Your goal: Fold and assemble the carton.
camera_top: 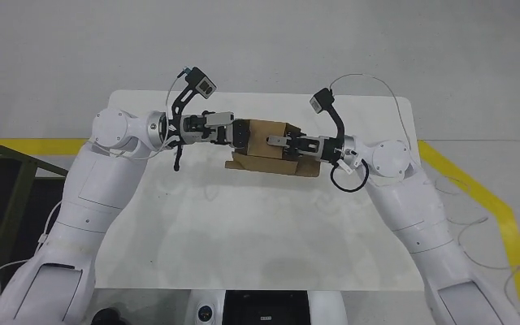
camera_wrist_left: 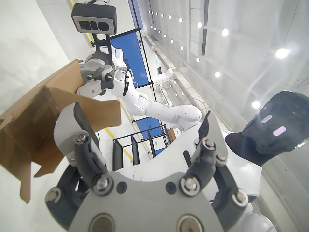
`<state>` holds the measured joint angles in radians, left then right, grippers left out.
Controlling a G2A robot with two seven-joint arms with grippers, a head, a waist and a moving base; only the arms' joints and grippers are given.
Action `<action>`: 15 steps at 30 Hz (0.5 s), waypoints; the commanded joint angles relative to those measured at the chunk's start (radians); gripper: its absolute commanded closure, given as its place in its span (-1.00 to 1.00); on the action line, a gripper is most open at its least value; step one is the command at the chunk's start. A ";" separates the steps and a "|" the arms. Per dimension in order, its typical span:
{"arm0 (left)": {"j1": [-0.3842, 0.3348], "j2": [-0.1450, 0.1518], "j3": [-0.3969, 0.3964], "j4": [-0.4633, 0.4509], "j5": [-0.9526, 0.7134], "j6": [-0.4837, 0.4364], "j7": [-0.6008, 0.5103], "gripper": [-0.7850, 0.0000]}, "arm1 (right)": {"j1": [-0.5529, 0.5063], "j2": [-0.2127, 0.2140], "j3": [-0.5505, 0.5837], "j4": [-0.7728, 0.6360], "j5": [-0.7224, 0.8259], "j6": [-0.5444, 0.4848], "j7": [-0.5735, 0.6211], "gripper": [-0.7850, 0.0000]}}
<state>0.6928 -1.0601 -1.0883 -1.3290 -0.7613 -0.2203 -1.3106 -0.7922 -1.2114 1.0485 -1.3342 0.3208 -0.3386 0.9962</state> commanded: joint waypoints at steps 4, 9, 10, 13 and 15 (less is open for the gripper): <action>-0.014 -0.010 0.022 0.010 -0.003 -0.001 0.005 -1.00 | 0.006 -0.004 -0.011 0.000 0.004 0.003 -0.001 1.00; -0.025 -0.017 0.036 0.021 0.008 0.001 0.007 -1.00 | 0.010 -0.006 -0.018 0.000 0.010 -0.002 0.008 1.00; -0.027 -0.019 0.040 0.022 0.011 0.000 0.004 -1.00 | 0.010 -0.007 -0.020 -0.002 0.011 -0.001 0.008 1.00; -0.031 -0.022 0.046 0.026 0.013 -0.008 -0.010 -1.00 | 0.010 -0.009 -0.029 -0.010 0.011 0.005 0.007 1.00; -0.033 -0.024 0.049 0.028 0.015 -0.011 -0.013 -1.00 | 0.012 -0.011 -0.033 -0.018 0.015 0.013 0.004 1.00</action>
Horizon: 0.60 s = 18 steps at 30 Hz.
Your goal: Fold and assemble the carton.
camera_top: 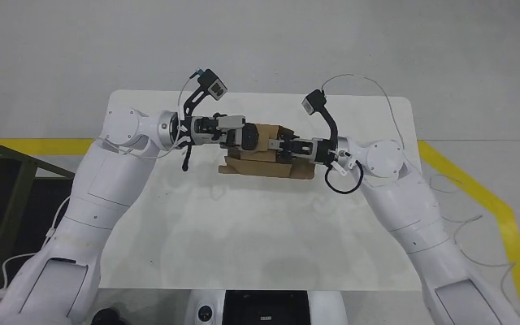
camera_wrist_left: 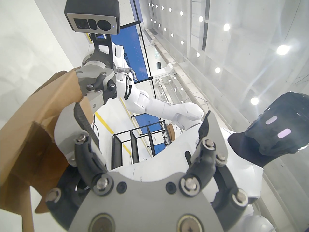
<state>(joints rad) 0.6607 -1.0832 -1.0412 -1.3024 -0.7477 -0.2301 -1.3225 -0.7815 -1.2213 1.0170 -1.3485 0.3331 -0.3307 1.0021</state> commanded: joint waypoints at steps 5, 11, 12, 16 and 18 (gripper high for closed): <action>-0.005 -0.005 0.000 0.002 0.001 -0.004 0.003 -1.00 | -0.005 -0.002 0.003 -0.008 0.017 0.012 -0.014 1.00; -0.004 0.004 -0.055 0.013 -0.008 -0.009 0.003 -1.00 | -0.016 0.005 0.035 -0.004 0.014 0.020 -0.021 1.00; -0.001 0.006 -0.066 0.016 -0.006 -0.008 0.004 -1.00 | -0.018 0.007 0.040 -0.003 0.014 0.021 -0.018 1.00; 0.019 0.016 -0.102 0.028 0.017 -0.001 0.005 -1.00 | -0.022 0.010 0.050 -0.004 0.018 0.030 -0.003 1.00; 0.030 0.020 -0.113 0.032 0.035 0.000 0.001 -1.00 | -0.021 0.011 0.048 -0.008 0.025 0.041 0.019 1.00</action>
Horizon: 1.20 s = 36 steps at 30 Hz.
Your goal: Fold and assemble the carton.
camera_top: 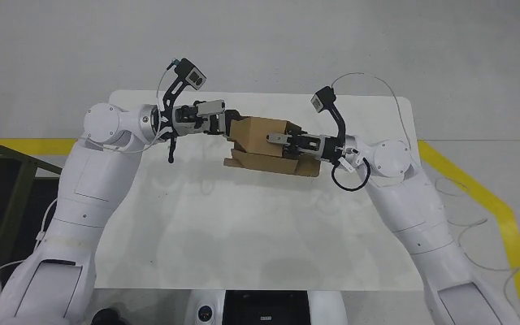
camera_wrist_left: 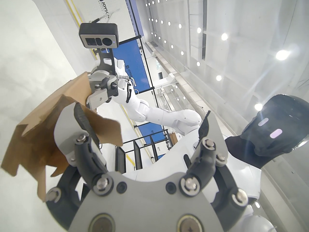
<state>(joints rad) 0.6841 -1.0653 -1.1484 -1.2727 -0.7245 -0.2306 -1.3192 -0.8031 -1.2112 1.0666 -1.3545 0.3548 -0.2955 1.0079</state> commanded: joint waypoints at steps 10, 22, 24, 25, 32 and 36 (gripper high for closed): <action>0.028 0.008 -0.026 0.005 0.043 0.001 0.016 -1.00 | 0.000 -0.004 -0.026 -0.021 0.021 0.025 0.050 1.00; 0.028 0.003 -0.014 -0.013 0.025 0.010 -0.001 -1.00 | 0.003 -0.010 -0.056 -0.029 0.040 0.037 0.082 1.00; 0.028 0.002 -0.012 -0.012 0.023 0.014 -0.007 -1.00 | 0.005 -0.010 -0.060 -0.027 0.040 0.037 0.086 1.00; 0.027 0.002 -0.011 -0.011 0.022 0.015 -0.008 -1.00 | 0.006 -0.011 -0.061 -0.025 0.042 0.038 0.088 1.00; 0.022 0.003 -0.025 0.006 0.033 0.011 0.006 -1.00 | 0.010 -0.013 -0.057 -0.009 0.054 0.035 0.073 1.00; 0.022 0.005 -0.036 0.010 0.037 0.010 0.008 -1.00 | 0.013 -0.012 -0.042 -0.002 0.053 0.031 0.053 1.00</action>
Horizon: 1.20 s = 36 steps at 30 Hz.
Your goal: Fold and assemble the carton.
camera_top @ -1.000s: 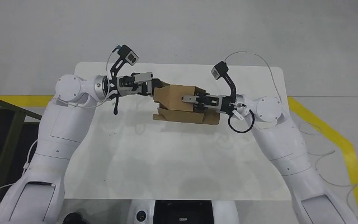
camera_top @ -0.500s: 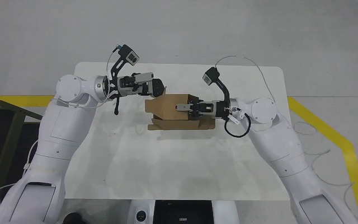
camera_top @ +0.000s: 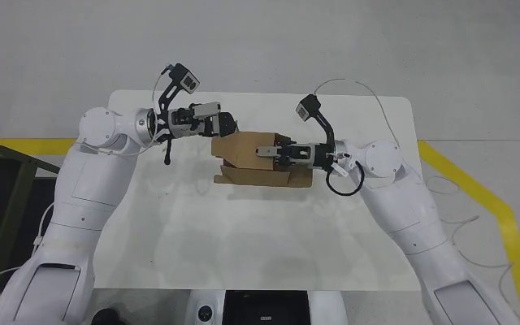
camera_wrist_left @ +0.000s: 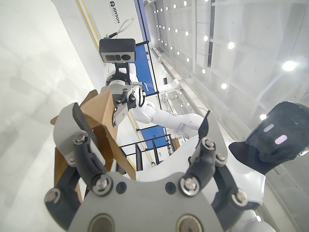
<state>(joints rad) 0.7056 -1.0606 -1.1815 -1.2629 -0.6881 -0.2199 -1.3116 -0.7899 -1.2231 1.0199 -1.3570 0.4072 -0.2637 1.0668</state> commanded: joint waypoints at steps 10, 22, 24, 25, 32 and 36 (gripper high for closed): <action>0.019 0.002 -0.004 -0.031 0.001 0.012 -0.008 -1.00 | 0.003 -0.004 0.020 -0.001 0.004 -0.007 -0.091 1.00; 0.050 0.007 -0.018 -0.069 -0.005 0.036 -0.019 -1.00 | 0.010 -0.009 0.032 0.009 -0.036 -0.032 -0.187 1.00; 0.055 0.008 -0.020 -0.076 -0.005 0.040 -0.019 -1.00 | 0.013 -0.010 0.033 0.010 -0.041 -0.035 -0.198 1.00; 0.057 0.008 -0.021 -0.079 -0.004 0.041 -0.019 -1.00 | 0.015 -0.011 0.033 0.010 -0.045 -0.037 -0.203 1.00; 0.063 0.009 -0.024 -0.092 -0.004 0.053 -0.018 -1.00 | 0.028 -0.017 0.025 0.008 -0.063 -0.046 -0.231 1.00; 0.064 0.008 -0.018 -0.101 -0.009 0.059 -0.023 -1.00 | 0.036 -0.022 0.016 0.012 -0.074 -0.054 -0.251 1.00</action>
<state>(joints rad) 0.7694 -1.0522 -1.2014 -1.3609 -0.6945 -0.1625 -1.3333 -0.7561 -1.2440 1.0381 -1.3467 0.3366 -0.3151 0.8218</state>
